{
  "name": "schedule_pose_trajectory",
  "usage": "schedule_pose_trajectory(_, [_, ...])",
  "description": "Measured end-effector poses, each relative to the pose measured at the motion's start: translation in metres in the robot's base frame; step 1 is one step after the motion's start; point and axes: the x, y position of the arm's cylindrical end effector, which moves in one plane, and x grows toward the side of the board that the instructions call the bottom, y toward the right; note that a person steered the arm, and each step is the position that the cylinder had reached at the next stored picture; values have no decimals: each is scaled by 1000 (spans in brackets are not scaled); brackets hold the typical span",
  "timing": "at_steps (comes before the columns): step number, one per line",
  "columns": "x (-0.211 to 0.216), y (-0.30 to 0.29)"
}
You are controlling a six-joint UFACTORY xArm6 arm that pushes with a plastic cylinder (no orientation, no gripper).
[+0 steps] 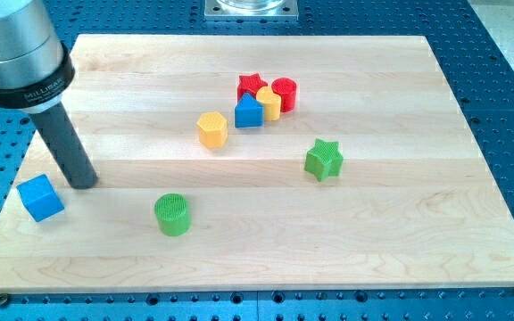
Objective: Move the green circle closely to the cube
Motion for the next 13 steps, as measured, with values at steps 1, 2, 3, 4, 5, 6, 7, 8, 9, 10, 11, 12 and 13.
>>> schedule_pose_trajectory(1, [11, 0])
schedule_pose_trajectory(2, [23, -11])
schedule_pose_trajectory(3, [34, -6])
schedule_pose_trajectory(4, [34, 35])
schedule_pose_trajectory(5, [11, 59])
schedule_pose_trajectory(6, [-6, 110])
schedule_pose_trajectory(7, [-11, 164])
schedule_pose_trajectory(8, [-8, 184])
schedule_pose_trajectory(9, [8, 207])
schedule_pose_trajectory(10, [33, 207])
schedule_pose_trajectory(11, [60, 173])
schedule_pose_trajectory(12, [64, 113])
schedule_pose_trajectory(13, [58, 61])
